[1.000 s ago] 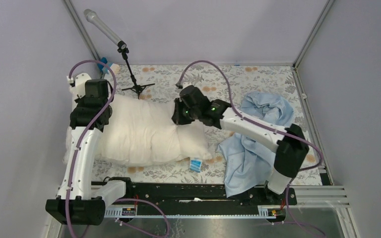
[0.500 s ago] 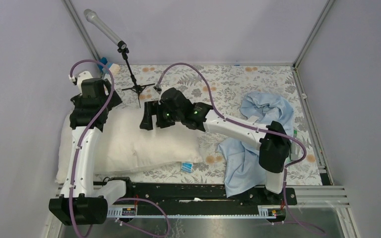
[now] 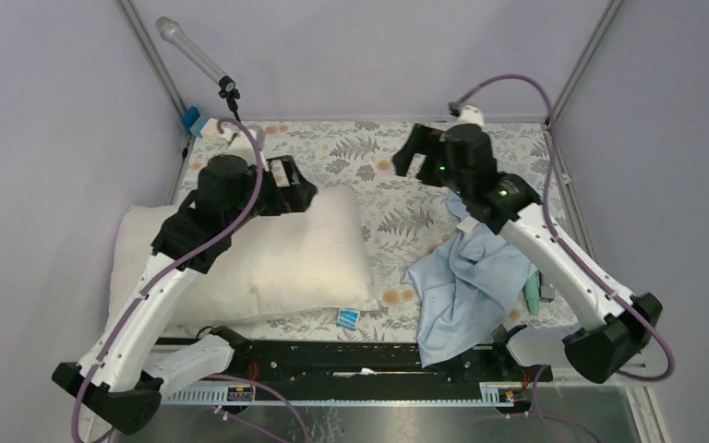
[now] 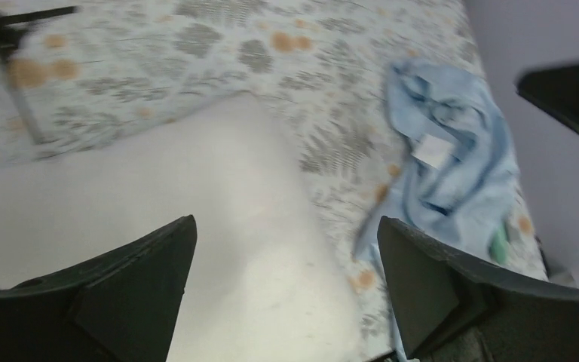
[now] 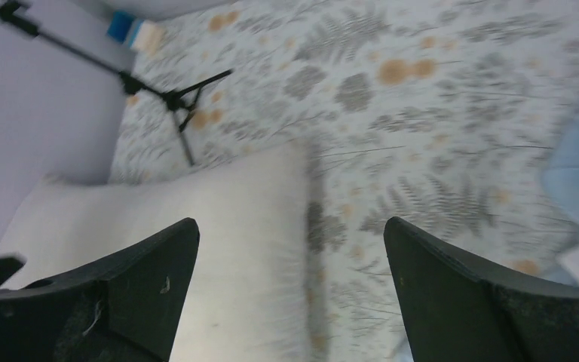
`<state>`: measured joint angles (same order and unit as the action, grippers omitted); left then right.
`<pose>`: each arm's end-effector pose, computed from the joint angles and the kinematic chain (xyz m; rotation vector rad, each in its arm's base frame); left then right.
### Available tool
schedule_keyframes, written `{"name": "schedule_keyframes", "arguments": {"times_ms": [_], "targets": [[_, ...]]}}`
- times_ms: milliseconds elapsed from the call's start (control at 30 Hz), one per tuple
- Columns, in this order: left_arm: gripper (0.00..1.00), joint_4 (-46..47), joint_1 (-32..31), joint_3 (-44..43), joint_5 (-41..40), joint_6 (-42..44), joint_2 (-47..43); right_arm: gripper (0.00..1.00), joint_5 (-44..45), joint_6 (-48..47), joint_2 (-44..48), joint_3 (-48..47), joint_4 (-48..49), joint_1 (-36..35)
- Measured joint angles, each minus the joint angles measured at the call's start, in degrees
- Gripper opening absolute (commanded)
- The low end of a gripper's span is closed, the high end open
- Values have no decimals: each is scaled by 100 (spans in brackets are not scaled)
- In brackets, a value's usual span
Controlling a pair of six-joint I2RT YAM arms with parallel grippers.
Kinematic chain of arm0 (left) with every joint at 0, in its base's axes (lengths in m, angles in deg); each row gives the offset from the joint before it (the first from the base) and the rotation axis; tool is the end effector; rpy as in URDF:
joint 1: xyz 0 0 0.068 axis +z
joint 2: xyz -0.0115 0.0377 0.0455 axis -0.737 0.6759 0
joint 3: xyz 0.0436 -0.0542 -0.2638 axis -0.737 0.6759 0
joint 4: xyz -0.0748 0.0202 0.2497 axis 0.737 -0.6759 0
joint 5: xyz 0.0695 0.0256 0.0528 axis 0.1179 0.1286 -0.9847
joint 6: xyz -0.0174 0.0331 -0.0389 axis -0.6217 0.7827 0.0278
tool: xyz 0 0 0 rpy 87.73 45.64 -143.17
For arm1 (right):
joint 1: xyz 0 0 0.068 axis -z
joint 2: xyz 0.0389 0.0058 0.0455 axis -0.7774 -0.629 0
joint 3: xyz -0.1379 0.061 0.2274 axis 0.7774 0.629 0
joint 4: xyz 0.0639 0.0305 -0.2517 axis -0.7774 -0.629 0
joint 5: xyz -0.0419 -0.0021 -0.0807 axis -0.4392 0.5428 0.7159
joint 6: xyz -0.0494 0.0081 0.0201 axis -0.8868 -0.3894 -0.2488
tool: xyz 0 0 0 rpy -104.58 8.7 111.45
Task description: Put the pillow into the pillowcase
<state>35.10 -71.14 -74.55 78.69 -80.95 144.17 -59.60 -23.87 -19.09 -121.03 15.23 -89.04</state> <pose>0.1797 -0.0772 0.4085 -0.0783 2.0351 -0.5230 0.2509 0.1887 0.4058 0.0274 1.9485 0.6783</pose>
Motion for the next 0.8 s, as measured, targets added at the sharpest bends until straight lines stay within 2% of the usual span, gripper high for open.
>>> {"name": "schedule_keyframes", "arguments": {"times_ms": [167,333,500,800], "targets": [[99,516,-1499,13,-166,-170,415,100,291,-249,623,603,-269,1373],[99,1200,-2465,205,-192,-380,1543,97,323,-531,4,660,-356,2374],[99,1436,-2645,271,24,-573,2492,94,433,-846,-1084,310,-339,2603],[99,1749,-2671,229,350,-658,3106,97,964,-1384,-3136,-946,-431,2680]]}}
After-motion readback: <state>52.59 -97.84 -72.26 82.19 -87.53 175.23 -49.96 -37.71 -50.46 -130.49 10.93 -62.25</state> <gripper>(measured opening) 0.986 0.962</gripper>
